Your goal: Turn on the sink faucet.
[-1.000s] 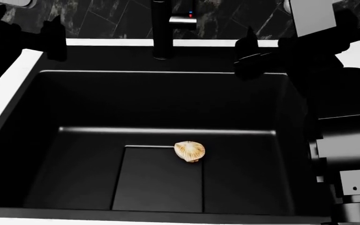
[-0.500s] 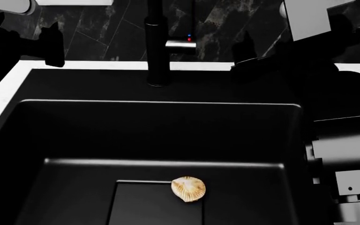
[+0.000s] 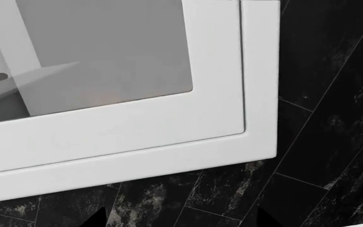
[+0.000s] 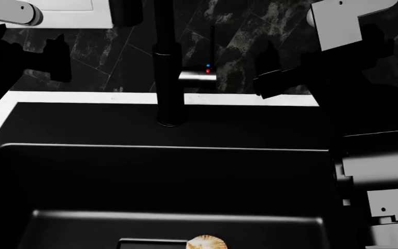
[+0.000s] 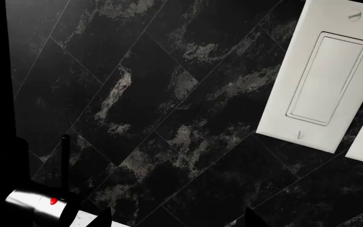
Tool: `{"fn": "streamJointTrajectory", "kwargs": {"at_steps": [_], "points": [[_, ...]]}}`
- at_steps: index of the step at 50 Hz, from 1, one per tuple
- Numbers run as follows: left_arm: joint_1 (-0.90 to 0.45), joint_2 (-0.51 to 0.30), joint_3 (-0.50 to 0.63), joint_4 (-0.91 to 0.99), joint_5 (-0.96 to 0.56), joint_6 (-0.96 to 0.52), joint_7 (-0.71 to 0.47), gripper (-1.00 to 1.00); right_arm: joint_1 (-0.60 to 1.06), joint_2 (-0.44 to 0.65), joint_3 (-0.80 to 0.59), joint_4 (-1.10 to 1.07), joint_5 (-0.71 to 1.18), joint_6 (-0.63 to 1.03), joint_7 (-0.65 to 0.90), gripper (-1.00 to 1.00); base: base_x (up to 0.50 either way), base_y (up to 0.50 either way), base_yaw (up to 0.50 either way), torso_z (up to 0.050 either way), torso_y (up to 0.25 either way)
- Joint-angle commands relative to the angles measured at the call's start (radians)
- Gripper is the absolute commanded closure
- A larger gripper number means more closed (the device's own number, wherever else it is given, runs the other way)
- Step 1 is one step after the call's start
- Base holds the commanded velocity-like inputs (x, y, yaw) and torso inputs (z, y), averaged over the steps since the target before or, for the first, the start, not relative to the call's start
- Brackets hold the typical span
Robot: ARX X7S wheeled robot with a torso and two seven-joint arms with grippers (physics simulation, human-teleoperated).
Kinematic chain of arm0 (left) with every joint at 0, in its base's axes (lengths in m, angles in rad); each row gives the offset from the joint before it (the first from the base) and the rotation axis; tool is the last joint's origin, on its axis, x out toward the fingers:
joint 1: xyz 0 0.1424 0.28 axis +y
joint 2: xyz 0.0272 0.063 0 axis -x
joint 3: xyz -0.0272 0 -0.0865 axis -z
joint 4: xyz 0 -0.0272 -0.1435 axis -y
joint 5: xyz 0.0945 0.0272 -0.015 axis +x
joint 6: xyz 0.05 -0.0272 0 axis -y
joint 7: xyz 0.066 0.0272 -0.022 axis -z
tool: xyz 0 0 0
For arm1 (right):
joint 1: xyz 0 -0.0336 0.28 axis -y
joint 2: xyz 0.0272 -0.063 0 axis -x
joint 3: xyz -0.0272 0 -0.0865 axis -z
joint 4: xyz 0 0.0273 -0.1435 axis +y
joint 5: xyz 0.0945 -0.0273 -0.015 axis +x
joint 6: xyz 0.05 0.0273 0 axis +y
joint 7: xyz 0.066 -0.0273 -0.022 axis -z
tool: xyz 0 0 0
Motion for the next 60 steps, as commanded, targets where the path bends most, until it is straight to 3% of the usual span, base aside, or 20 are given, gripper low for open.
{"fn": "streamJointTrajectory", "kwargs": {"at_steps": [1,18,32,44,51,56,60], "points": [[0.003,-0.003,0.000,-0.004,-0.004,0.000,0.006,-1.00,-0.002,-0.006,-0.005,0.007,0.005,-0.015,-0.011,-1.00,0.11,0.00,0.00,0.000,0.000],[0.016,-0.007,0.000,0.019,-0.009,-0.012,0.004,-1.00,-0.006,-0.014,-0.004,0.023,0.010,-0.034,-0.011,-1.00,0.20,0.00,0.00,0.000,0.000],[0.024,-0.007,-0.003,0.005,-0.014,0.003,0.005,-1.00,0.039,-0.094,-0.026,0.104,0.029,-0.044,-0.052,-1.00,0.01,0.00,0.00,0.000,0.000],[0.046,-0.012,-0.009,0.027,-0.024,0.000,0.004,-1.00,0.129,-0.216,-0.059,0.361,0.008,-0.172,-0.079,-1.00,0.00,0.00,0.00,0.000,0.000],[0.045,-0.018,-0.013,0.035,-0.028,0.007,0.007,-1.00,0.233,-0.283,-0.054,0.675,-0.008,-0.340,-0.090,-1.00,0.00,0.00,0.00,0.000,0.000],[0.092,-0.044,-0.024,0.133,-0.045,0.034,0.026,-1.00,0.242,-0.298,-0.027,0.676,-0.037,-0.325,-0.066,-1.00,0.00,0.00,0.00,0.000,0.000],[0.144,-0.063,-0.018,0.299,-0.067,-0.066,0.027,-1.00,0.247,-0.309,-0.006,0.677,-0.061,-0.314,-0.046,-1.00,0.00,0.00,0.00,0.000,0.000]]}}
